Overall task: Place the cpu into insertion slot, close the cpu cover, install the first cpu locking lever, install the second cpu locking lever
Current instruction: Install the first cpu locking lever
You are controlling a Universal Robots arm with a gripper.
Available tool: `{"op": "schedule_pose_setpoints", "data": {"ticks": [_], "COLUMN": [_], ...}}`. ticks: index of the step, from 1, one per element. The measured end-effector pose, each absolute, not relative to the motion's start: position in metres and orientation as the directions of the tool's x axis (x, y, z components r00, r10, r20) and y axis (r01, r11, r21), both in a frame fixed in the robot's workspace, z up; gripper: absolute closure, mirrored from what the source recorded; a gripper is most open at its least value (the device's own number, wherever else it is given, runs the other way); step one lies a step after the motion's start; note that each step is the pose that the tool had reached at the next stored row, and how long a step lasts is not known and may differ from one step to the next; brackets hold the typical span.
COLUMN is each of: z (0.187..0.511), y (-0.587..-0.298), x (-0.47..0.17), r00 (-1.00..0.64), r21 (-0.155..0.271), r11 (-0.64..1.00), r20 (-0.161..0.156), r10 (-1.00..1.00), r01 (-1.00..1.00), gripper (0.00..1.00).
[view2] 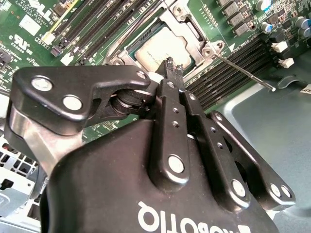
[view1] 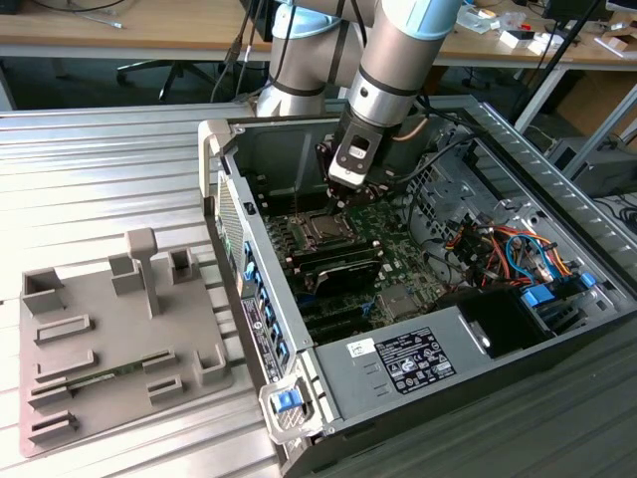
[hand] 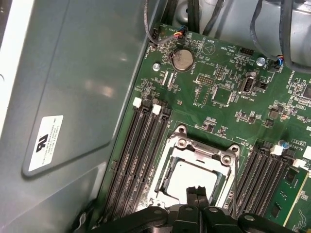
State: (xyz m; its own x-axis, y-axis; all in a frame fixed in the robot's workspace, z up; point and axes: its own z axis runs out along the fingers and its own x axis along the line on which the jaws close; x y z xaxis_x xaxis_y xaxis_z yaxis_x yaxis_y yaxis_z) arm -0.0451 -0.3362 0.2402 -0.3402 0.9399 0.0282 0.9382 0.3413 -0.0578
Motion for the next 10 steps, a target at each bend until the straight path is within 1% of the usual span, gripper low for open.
{"op": "schedule_pose_setpoints", "data": {"ticks": [10], "z": [0.2402], "y": [-0.3362], "x": [-0.0451], "r00": [-0.373], "r21": [-0.058], "r11": [0.374], "r20": [0.028], "r10": [0.927], "r01": [0.926], "gripper": [0.89]}}
